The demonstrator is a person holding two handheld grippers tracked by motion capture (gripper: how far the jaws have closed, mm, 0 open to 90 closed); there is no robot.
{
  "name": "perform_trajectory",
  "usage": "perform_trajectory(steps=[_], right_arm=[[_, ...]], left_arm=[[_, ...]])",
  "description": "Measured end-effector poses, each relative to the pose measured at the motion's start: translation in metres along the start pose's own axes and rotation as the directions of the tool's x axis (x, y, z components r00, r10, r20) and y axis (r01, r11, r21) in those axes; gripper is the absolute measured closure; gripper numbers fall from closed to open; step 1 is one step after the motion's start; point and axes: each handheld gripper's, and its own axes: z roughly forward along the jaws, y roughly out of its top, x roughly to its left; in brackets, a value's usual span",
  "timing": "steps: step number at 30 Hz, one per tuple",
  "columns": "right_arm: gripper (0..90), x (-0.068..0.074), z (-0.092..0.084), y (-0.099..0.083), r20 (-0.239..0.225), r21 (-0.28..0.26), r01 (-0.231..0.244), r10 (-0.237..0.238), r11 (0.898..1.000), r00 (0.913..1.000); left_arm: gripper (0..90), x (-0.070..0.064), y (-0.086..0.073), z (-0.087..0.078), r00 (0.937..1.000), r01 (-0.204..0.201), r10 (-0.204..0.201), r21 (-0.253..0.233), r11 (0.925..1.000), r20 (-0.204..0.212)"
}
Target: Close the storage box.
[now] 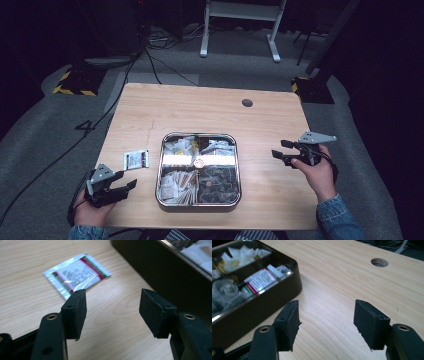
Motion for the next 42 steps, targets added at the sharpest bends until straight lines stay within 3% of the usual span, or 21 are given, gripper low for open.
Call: perform_trajectory(steps=[4,10,13,15,19,26,32,35,42], right_arm=[[36.9,-0.002,0.0,-0.012,0.021,0.029,0.014,-0.015,0.999,0.9997],[35.8,-0.011,0.003,-0.031,0.033,0.058,-0.006,0.004,0.998,0.9995],[34.5,-0.015,0.007,-0.04,0.039,0.068,-0.018,0.015,0.998,0.9991],[34.4,-0.015,0.013,-0.05,0.036,0.081,-0.026,0.024,0.996,0.9991],[33.3,-0.014,0.022,-0.058,0.027,0.108,-0.021,0.018,0.994,0.9995],[30.7,-0.012,0.027,-0.063,0.032,0.11,-0.019,0.016,0.994,0.9994],[15.4,-0.006,0.037,-0.069,0.056,0.183,0.014,-0.025,0.983,0.9981],[11.4,-0.004,0.04,-0.071,0.081,0.163,-0.016,0.003,0.986,0.9967],[7.5,-0.004,0.043,-0.07,0.073,0.17,-0.015,0.003,0.985,0.9973]], left_arm=[[39.4,0.004,-0.002,0.0,0.9995,0.028,-0.028,0.004,0.9996,-0.014],[39.3,0.004,-0.002,0.002,0.9998,0.016,-0.016,0.016,0.9997,-0.008],[39.3,0.004,-0.002,0.004,0.9997,0.022,-0.022,0.02,0.9995,-0.012],[39.4,0.007,-0.003,0.005,0.9988,0.047,-0.046,0.025,0.9986,-0.015],[39.3,0.007,-0.003,0.005,0.9988,0.046,-0.046,0.021,0.9987,-0.015],[39.3,0.006,-0.003,0.008,0.9992,0.038,-0.038,0.028,0.9989,-0.007],[39.2,0.005,-0.003,0.009,0.9994,0.036,-0.036,0.032,0.9988,-0.002],[39.2,0.005,-0.003,0.009,0.9994,0.034,-0.034,0.034,0.9988,0.001],[39.1,0.004,-0.003,0.01,0.9995,0.032,-0.032,0.038,0.9988,0.005]])
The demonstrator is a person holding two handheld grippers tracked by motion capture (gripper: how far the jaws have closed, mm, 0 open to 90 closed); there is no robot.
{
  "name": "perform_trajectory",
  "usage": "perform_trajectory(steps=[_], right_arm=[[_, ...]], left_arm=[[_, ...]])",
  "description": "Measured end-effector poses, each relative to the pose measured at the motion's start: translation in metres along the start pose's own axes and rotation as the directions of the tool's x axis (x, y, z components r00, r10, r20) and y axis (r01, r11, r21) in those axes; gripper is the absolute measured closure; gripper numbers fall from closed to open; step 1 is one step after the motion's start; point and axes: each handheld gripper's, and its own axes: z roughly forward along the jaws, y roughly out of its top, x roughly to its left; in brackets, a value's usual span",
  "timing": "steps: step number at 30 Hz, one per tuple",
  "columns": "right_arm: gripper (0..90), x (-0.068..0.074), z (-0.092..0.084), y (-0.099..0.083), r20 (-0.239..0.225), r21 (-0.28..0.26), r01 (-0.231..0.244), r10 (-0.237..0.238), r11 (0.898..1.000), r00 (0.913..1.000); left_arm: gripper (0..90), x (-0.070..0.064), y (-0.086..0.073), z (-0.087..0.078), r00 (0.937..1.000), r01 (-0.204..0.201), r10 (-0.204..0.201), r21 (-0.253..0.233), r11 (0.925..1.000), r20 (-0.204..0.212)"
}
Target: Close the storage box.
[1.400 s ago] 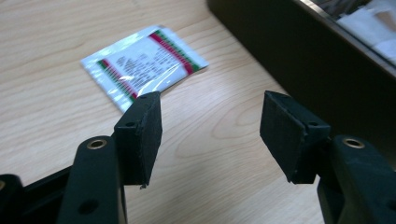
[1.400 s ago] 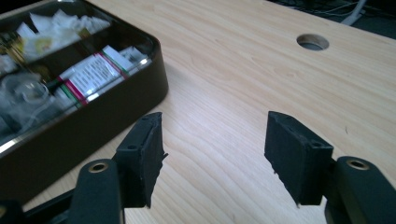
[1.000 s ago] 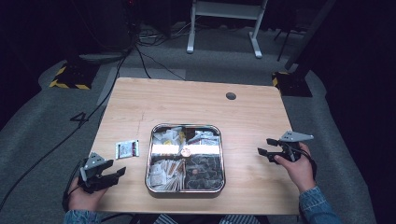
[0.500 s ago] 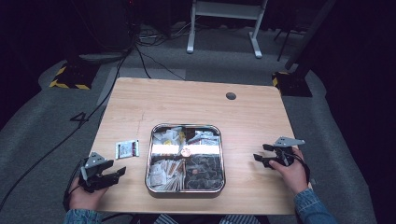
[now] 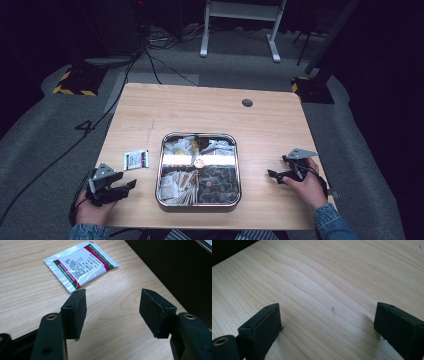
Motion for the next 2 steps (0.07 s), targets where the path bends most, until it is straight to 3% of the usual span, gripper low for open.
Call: perform_trajectory(steps=[2], right_arm=[[7.2,-0.0001,0.0001,0.0,-0.002,0.001,0.001,-0.001,1.0,1.0]], left_arm=[[39.0,0.0004,-0.0003,0.0001,1.0,-0.002,0.002,0.001,1.0,0.0]])
